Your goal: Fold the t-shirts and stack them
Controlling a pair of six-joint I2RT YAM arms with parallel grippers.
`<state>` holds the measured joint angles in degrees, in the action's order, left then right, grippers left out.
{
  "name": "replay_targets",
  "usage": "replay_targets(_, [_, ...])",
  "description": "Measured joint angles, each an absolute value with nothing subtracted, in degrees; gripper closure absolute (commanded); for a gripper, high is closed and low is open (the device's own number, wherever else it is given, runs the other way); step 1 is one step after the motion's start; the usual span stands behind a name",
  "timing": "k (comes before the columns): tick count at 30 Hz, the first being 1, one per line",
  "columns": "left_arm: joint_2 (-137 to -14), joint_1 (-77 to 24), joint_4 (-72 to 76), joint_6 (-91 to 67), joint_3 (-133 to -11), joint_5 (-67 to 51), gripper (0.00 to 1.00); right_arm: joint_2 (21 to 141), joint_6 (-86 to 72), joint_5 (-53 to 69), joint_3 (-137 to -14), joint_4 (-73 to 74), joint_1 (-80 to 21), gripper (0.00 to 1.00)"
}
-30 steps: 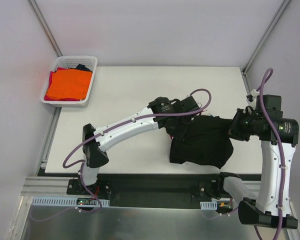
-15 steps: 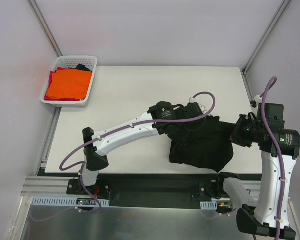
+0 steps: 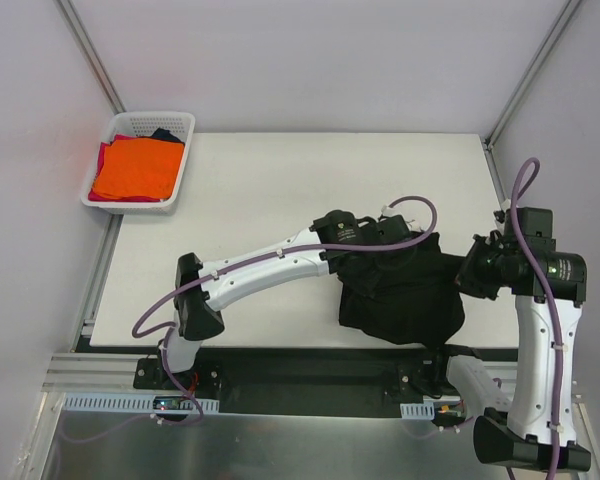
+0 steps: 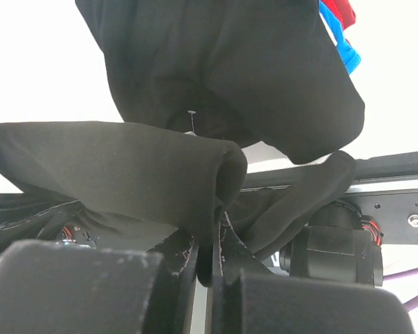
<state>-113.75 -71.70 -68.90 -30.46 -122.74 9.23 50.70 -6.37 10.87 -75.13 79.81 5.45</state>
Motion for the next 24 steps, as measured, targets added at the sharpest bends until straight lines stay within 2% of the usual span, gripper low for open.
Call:
replay_targets(7, [-115.55, -70.48, -66.22, -30.22, -120.25, 7.03, 1.0, 55.09, -6.76, 10.2, -74.48, 79.99, 5.45, 0.99])
replay_targets(12, [-117.75, -65.56, -62.04, -29.8, -117.01, 2.35, 1.0, 61.14, -7.94, 10.2, -72.99, 79.53, 5.45, 0.99])
replay_targets(24, [-121.71, -56.29, -58.37, -29.1, -119.02, -5.76, 1.0, 68.55, -10.76, 10.66, -72.84, 73.01, 5.43, 0.99])
